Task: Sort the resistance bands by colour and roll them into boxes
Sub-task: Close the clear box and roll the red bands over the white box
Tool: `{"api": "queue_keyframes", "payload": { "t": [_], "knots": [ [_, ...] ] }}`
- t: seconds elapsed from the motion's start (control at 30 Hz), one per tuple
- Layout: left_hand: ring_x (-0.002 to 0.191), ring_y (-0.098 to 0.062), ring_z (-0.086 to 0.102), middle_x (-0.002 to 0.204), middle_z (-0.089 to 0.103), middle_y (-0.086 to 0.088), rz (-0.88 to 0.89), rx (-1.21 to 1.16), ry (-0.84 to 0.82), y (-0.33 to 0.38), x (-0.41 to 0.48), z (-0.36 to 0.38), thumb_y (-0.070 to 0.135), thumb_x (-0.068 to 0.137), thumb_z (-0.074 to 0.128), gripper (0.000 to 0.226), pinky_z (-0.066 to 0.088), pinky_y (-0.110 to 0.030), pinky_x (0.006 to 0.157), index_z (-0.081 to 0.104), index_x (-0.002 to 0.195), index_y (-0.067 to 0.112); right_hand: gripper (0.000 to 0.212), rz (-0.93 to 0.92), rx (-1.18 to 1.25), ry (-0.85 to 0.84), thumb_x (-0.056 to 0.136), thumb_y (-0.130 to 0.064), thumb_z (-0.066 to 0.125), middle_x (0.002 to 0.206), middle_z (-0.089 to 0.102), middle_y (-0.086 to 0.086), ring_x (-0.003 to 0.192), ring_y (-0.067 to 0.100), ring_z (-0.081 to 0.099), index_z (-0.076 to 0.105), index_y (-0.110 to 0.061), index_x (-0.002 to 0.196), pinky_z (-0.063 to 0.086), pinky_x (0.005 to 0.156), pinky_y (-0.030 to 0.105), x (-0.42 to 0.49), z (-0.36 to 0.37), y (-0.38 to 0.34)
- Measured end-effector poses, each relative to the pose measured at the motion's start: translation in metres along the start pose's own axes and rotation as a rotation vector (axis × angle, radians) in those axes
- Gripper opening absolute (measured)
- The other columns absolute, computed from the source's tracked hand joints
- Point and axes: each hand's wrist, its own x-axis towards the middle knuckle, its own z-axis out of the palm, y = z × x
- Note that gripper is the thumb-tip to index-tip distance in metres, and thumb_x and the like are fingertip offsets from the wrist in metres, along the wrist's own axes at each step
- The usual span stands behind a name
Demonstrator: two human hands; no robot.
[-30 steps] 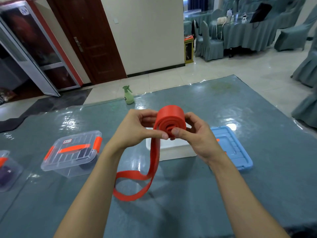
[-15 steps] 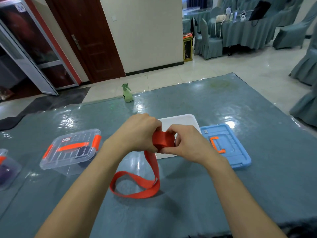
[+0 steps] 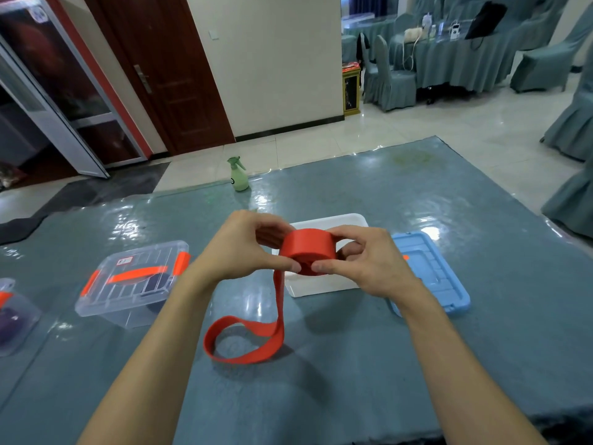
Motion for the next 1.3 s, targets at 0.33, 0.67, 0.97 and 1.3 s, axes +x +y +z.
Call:
{"api": "queue_keyframes", "payload": {
  "t": [0.33,0.67,0.97,1.3],
  "knots": [
    [0.094,0.007,0.072,0.095,0.079,0.022,0.033,0.336,-0.151,0.009,0.009,-0.005,0.056,0.055,0.103,0.063,0.061,-0.023,0.092,0.082,0.11,0.034,0.033,-0.03,-0.147,-0.104,0.071,-0.04,0.1,0.067,0.069,-0.015,0.051,0.009,0.066,0.079,-0.03,0.095,0.054,0.055,0.027,0.0,0.012,-0.006],
    [0.089,-0.009,0.081,0.09,0.083,0.011,0.056,-0.007,-0.042,0.005,0.008,-0.014,0.049,0.057,0.106,0.052,0.065,-0.03,0.09,0.084,0.099,0.028,0.043,0.005,0.323,-0.099,0.071,-0.015,0.101,0.09,0.081,0.011,0.058,0.032,0.073,0.084,-0.028,0.108,0.063,0.059,0.038,0.004,0.0,-0.01],
    [0.087,-0.013,0.082,0.09,0.084,0.005,0.031,-0.043,-0.026,0.007,0.008,-0.002,0.028,0.063,0.107,0.048,0.067,-0.043,0.089,0.082,0.103,0.019,0.056,0.021,0.279,-0.116,0.072,-0.021,0.102,0.11,0.078,0.004,0.067,0.041,0.077,0.074,-0.021,0.122,0.064,0.064,0.044,0.005,0.0,-0.009],
    [0.087,-0.004,0.073,0.091,0.079,0.015,0.062,0.506,-0.178,0.037,0.016,-0.011,0.054,0.06,0.099,0.058,0.064,-0.031,0.084,0.081,0.11,0.03,0.036,-0.035,-0.096,-0.109,0.069,-0.042,0.101,0.075,0.075,-0.01,0.057,0.019,0.073,0.08,-0.033,0.098,0.057,0.056,0.03,0.001,0.004,-0.02]
  ]
}}
